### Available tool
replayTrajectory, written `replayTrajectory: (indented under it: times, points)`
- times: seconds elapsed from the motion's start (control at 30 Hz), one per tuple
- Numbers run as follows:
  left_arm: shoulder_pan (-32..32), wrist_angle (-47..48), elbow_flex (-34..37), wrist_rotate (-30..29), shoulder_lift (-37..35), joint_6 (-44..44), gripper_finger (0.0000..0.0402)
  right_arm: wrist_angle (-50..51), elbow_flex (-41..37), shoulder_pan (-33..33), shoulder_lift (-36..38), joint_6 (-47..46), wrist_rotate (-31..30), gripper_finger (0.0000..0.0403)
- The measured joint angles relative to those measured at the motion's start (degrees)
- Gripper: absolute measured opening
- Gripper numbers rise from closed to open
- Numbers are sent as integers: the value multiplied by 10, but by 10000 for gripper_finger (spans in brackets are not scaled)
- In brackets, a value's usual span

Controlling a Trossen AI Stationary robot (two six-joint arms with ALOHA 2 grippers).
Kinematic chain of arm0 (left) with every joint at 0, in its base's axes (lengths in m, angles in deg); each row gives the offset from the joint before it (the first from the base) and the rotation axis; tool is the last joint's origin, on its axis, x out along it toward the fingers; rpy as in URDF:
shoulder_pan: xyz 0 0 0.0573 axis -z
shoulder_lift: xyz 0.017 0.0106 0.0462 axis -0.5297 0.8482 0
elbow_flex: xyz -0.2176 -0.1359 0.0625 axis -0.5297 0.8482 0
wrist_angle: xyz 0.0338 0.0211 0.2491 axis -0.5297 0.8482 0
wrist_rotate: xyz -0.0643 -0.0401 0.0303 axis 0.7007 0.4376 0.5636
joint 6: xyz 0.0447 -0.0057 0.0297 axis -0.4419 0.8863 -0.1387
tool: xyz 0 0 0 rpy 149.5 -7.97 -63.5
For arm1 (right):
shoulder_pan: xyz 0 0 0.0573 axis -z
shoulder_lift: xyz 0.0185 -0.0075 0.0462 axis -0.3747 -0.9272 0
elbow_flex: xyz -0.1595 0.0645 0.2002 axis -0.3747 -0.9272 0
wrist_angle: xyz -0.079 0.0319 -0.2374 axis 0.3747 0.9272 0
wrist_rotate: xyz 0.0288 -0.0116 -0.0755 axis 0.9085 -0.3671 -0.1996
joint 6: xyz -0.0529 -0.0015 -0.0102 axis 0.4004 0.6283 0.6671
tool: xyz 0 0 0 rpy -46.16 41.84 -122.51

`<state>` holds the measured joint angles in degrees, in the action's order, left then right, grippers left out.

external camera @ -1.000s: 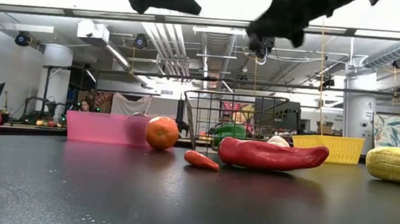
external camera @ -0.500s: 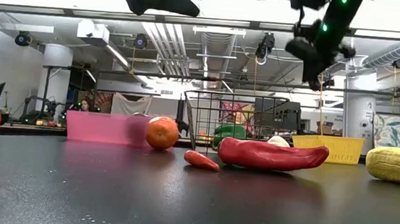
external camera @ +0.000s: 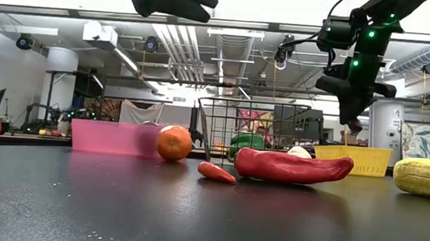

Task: Sort produce into baskets
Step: Put the small purple eggplant into the yellow bin, then put the large red chili pepper into the gold mesh basket

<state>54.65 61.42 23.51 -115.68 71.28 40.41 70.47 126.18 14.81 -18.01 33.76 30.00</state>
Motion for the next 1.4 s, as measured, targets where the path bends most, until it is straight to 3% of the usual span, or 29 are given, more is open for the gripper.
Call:
replayTrajectory:
  times: [0.53, 1.0, 1.4]
  points:
    - [0, 23, 0, -17, 0, 0, 196, -9, 0, 0, -5, -3, 0, 60]
    - [-2, 31, 0, -16, 0, 0, 196, -10, -1, 0, -5, 3, -9, 180]
    - [-2, 31, 0, 11, 0, 1, 196, -9, 28, -14, 26, 23, -4, 203]
